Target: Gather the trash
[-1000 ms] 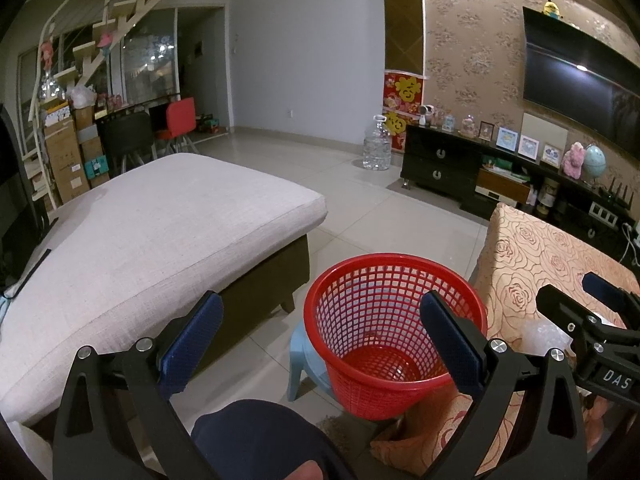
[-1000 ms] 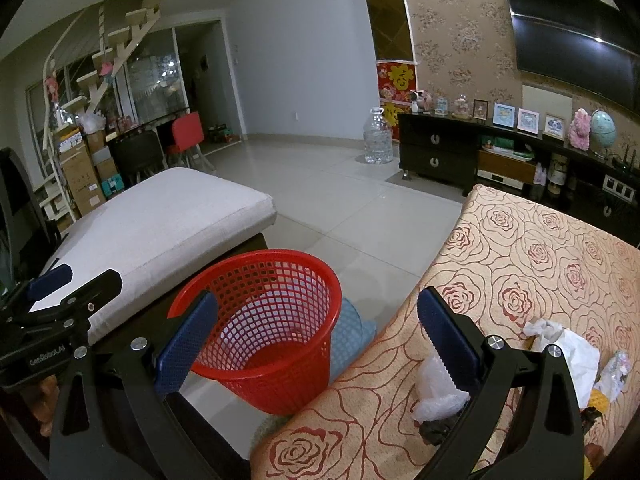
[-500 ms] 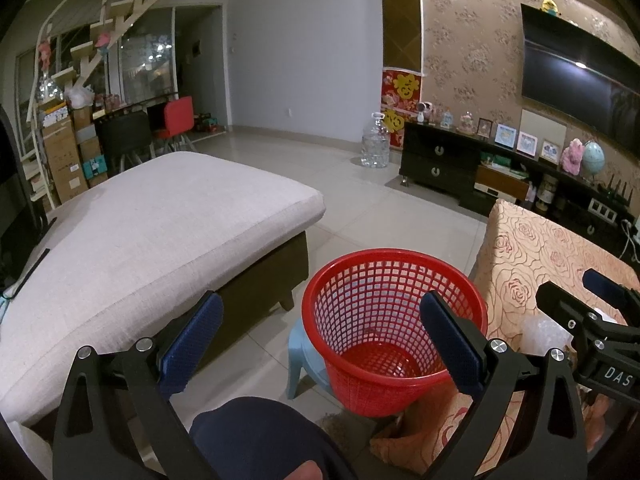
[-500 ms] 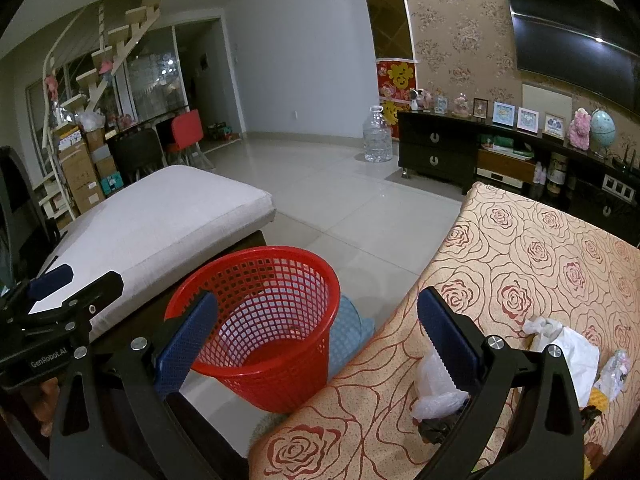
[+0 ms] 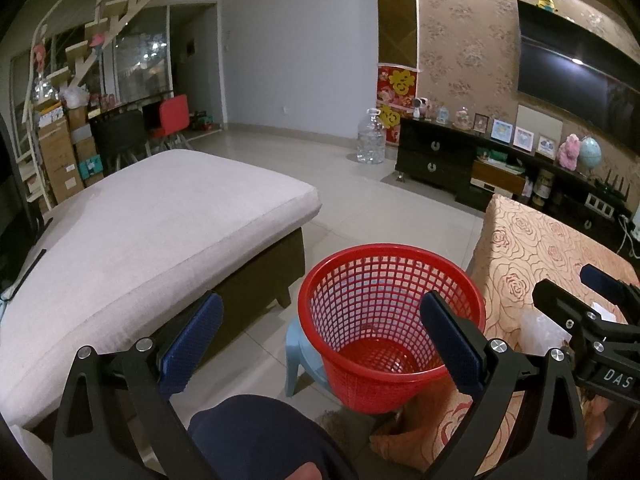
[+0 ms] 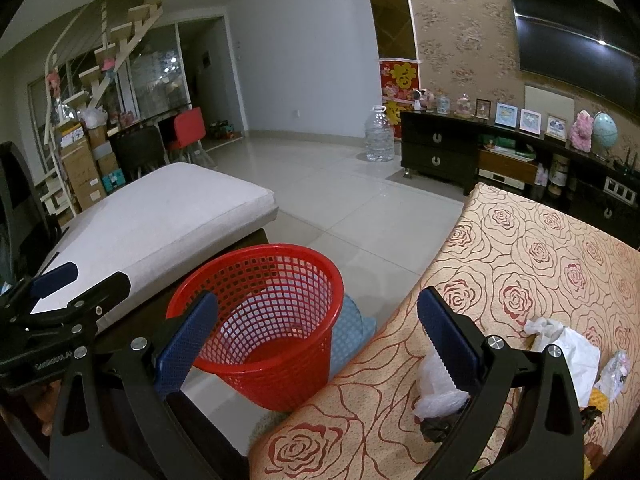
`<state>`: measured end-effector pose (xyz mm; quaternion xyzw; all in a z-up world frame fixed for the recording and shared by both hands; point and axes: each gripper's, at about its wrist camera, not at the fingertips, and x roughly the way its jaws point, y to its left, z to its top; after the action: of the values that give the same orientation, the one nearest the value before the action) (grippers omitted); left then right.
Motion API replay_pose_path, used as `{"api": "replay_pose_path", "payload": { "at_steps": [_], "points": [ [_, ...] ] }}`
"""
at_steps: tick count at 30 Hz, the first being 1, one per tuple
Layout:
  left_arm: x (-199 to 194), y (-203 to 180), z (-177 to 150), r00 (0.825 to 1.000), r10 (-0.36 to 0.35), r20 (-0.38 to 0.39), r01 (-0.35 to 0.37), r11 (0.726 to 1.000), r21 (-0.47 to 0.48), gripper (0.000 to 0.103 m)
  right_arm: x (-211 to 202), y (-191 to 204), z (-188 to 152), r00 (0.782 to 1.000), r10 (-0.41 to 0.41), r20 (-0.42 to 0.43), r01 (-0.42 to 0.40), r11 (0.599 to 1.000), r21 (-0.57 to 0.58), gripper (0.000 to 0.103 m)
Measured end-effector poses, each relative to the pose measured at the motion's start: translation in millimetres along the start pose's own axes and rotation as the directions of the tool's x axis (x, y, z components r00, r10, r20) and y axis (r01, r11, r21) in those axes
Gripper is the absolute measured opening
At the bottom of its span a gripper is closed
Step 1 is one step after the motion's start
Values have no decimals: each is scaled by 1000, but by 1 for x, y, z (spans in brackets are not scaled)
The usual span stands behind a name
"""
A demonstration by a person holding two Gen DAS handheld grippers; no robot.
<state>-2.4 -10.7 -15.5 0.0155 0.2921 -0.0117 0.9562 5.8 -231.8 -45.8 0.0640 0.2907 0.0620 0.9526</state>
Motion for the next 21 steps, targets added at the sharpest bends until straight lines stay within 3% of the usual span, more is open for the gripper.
{"api": "replay_pose_path", "payload": {
  "at_steps": [21],
  "points": [
    [8, -10, -10, 999, -33, -15, 34, 999, 8, 95, -14, -13, -1, 998, -62, -12, 62, 998, 17, 97]
  ]
}}
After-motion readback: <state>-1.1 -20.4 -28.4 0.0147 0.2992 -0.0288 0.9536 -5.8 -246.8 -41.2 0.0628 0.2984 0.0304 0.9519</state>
